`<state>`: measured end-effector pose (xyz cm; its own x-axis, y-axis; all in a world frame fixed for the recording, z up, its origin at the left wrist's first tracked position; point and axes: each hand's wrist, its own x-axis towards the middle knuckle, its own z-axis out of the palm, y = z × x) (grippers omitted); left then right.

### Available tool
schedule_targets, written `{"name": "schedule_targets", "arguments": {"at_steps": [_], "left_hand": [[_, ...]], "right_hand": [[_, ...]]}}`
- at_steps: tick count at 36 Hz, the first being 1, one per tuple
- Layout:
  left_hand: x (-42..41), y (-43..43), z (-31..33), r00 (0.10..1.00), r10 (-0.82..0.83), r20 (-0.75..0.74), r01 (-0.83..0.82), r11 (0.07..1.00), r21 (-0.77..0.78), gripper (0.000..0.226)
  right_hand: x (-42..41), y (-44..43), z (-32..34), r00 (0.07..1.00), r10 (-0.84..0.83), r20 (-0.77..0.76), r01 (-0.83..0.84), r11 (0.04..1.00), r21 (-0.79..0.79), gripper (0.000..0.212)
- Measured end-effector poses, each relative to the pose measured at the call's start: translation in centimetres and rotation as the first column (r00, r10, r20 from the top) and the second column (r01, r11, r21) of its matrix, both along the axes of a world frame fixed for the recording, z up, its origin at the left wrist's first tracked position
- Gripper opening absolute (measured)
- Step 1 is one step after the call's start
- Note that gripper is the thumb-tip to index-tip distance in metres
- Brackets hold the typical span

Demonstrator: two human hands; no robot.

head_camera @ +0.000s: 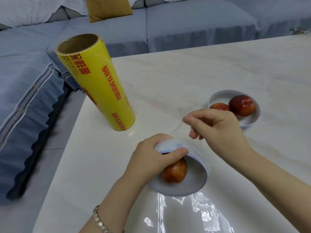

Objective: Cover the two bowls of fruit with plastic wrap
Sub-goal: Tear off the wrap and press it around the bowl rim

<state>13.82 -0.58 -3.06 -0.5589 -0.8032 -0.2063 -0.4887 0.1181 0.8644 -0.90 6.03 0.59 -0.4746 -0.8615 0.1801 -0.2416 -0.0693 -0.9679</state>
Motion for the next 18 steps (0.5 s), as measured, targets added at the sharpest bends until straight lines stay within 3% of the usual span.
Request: {"name": "schedule_targets", "arguments": {"at_steps": [3, 9, 15, 18], "left_hand": [[0.2, 0.1, -0.1, 1.000, -0.002, -0.021, 0.002, 1.000, -0.006, 0.049], [0.9, 0.3, -0.4, 0.994, 0.000, -0.111, 0.000, 1.000, -0.002, 0.047], [1.6, 0.0, -0.8, 0.982, -0.018, -0.190, 0.013, 1.000, -0.025, 0.047], [1.8, -0.1, -0.6, 0.973, -0.119, -0.196, 0.112, 0.993, -0.045, 0.051]], "right_hand": [[-0.1, -0.4, -1.1, 0.995, -0.050, -0.082, 0.050, 0.999, 0.000, 0.020], [0.1, -1.9, -4.2, 0.986, -0.075, -0.150, 0.098, 0.983, 0.155, 0.016], [0.4, -2.5, -5.7, 0.996, -0.060, -0.068, 0.077, 0.957, 0.279, 0.022], [0.3, -2.4, -5.9, 0.999, -0.002, -0.051, 0.021, 0.932, 0.362, 0.019]]}}
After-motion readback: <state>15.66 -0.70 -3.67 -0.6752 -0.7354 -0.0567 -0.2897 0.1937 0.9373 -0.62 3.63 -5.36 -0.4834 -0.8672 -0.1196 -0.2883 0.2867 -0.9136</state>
